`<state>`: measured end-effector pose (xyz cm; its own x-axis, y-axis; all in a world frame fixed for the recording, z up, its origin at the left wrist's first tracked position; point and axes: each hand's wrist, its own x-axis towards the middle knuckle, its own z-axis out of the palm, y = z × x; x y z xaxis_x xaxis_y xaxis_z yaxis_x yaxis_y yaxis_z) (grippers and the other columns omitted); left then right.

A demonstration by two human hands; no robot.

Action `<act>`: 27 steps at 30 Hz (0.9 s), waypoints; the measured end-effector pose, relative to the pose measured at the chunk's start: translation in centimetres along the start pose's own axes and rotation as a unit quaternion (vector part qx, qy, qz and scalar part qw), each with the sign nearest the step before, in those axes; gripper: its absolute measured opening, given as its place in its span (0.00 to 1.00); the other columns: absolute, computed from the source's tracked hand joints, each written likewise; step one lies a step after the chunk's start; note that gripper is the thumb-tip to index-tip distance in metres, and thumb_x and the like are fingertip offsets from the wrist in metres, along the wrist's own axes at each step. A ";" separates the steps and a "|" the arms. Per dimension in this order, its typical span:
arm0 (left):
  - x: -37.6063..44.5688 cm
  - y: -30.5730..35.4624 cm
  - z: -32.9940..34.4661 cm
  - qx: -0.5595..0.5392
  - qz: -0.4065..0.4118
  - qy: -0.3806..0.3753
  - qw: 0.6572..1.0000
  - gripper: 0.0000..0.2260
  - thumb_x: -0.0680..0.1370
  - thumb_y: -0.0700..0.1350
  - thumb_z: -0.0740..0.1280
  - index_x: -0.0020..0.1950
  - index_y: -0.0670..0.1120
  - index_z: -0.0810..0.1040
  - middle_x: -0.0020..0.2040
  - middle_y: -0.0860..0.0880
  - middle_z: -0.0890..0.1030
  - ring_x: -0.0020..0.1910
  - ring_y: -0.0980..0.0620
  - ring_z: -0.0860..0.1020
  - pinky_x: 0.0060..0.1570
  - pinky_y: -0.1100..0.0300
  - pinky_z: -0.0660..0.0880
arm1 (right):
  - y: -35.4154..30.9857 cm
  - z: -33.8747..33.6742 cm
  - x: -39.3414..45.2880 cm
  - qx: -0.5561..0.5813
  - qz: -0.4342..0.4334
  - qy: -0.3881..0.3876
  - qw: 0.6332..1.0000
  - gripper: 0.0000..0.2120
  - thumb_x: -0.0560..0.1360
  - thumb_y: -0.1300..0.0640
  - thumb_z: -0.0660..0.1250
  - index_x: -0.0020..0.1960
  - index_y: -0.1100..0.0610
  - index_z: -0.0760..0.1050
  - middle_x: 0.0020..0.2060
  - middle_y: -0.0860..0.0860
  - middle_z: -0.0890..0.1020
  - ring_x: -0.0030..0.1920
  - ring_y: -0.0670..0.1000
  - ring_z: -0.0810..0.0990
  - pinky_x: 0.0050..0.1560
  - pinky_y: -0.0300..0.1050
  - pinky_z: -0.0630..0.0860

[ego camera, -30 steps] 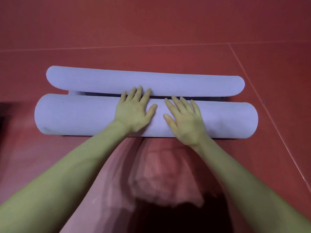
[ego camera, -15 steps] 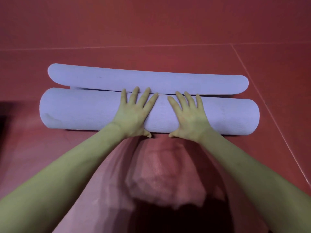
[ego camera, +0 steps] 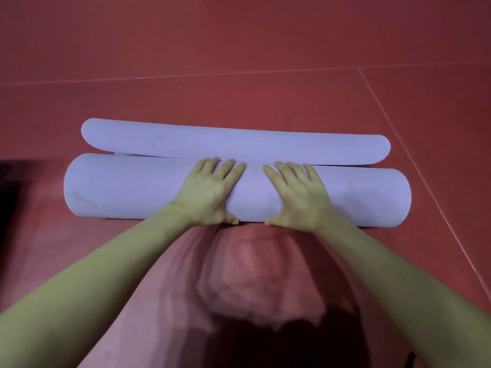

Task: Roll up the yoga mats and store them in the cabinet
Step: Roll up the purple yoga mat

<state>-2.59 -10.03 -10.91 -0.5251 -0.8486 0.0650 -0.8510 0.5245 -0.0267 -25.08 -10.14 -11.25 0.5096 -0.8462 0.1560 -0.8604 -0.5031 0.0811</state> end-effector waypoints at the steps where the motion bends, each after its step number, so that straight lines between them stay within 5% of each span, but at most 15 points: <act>1: -0.6 0.4 -0.1 -0.009 -0.001 0.000 1.000 0.53 0.48 0.66 0.78 0.65 0.37 0.74 0.59 0.38 0.79 0.51 0.33 0.79 0.53 0.42 0.75 | -0.3 -0.4 -0.6 0.003 -0.001 -0.005 1.000 0.56 0.42 0.34 0.78 0.65 0.60 0.74 0.57 0.60 0.79 0.54 0.61 0.79 0.57 0.61 0.73; 7: -4.6 3.4 -0.3 -0.034 0.001 -0.013 0.999 0.52 0.52 0.69 0.76 0.67 0.39 0.73 0.60 0.39 0.78 0.53 0.33 0.78 0.54 0.40 0.75 | -2.1 -1.7 -5.2 0.010 -0.004 -0.039 0.999 0.55 0.45 0.32 0.76 0.66 0.60 0.73 0.58 0.59 0.79 0.53 0.60 0.79 0.57 0.60 0.72; 12: -7.8 6.3 -0.7 -0.028 0.018 -0.016 0.999 0.47 0.61 0.74 0.59 0.66 0.38 0.74 0.59 0.39 0.79 0.51 0.36 0.79 0.59 0.31 0.67 | -3.5 -2.5 -9.5 0.027 0.008 -0.047 0.999 0.55 0.44 0.32 0.76 0.65 0.59 0.73 0.58 0.58 0.79 0.54 0.58 0.79 0.55 0.57 0.72; 16: -9.8 8.4 -0.4 -0.030 0.045 0.003 0.999 0.48 0.59 0.73 0.66 0.65 0.37 0.74 0.58 0.39 0.79 0.48 0.37 0.79 0.58 0.32 0.67 | -4.1 -2.9 -12.4 0.036 0.010 -0.070 0.997 0.56 0.42 0.30 0.75 0.65 0.58 0.73 0.57 0.55 0.79 0.52 0.56 0.79 0.53 0.53 0.72; 22: -12.1 10.5 -1.3 -0.066 0.044 -0.015 0.997 0.49 0.59 0.75 0.62 0.64 0.38 0.75 0.56 0.42 0.80 0.45 0.39 0.80 0.54 0.44 0.73 | -4.5 -4.4 -15.0 0.056 -0.001 -0.079 0.995 0.57 0.42 0.29 0.74 0.65 0.56 0.73 0.58 0.54 0.79 0.52 0.56 0.79 0.55 0.50 0.64; 27: -13.6 11.6 -0.7 -0.073 0.037 -0.031 0.996 0.48 0.60 0.75 0.60 0.65 0.39 0.75 0.58 0.41 0.80 0.50 0.38 0.80 0.51 0.48 0.76 | -4.7 -4.0 -16.4 0.071 -0.010 -0.145 0.987 0.56 0.50 0.28 0.70 0.73 0.52 0.64 0.67 0.53 0.72 0.65 0.55 0.71 0.62 0.51 0.54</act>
<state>-5.33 7.68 -11.43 -0.5896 -0.8076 0.0072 -0.8016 0.5862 0.1174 -29.47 6.77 -10.23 0.5252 -0.8405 -0.1334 -0.8508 -0.5221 -0.0605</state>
